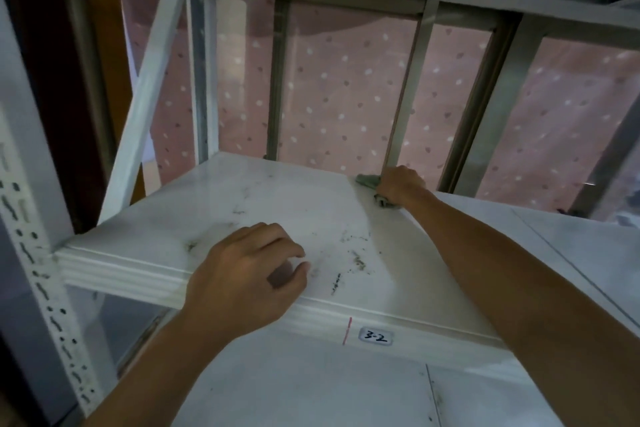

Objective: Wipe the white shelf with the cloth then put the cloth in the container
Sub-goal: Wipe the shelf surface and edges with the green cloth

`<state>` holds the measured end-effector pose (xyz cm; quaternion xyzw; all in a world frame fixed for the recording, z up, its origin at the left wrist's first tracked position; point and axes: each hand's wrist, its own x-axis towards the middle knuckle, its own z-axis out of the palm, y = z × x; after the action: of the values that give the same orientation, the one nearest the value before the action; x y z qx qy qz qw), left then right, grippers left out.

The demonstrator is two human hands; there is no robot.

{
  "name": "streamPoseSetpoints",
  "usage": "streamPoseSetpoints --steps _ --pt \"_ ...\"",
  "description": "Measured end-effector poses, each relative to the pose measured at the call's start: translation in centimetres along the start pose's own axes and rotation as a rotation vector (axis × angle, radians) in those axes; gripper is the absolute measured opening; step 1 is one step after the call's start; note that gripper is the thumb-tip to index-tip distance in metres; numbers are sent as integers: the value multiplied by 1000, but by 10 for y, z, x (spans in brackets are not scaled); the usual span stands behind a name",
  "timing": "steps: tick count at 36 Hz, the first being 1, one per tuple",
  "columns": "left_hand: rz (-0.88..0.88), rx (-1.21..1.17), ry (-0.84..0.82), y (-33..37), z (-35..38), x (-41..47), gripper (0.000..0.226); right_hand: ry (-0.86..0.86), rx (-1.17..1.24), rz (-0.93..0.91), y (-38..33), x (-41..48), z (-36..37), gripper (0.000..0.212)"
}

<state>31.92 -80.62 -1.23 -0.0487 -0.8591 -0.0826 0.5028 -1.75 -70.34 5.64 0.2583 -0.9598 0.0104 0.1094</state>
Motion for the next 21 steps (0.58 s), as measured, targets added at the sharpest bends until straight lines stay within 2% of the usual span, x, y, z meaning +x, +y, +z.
streamPoseSetpoints --steps 6,15,18,21 --pt "5 17 -12 0 -2 1 24 -37 38 -465 -28 -12 -3 36" --pt "-4 3 -53 2 1 0 28 223 257 -976 -10 -101 -1 32" --pt "-8 3 -51 4 1 2 25 246 227 -952 -9 -103 -4 30" --pt "-15 -17 -51 4 0 2 22 157 98 -680 -4 -88 -9 30"
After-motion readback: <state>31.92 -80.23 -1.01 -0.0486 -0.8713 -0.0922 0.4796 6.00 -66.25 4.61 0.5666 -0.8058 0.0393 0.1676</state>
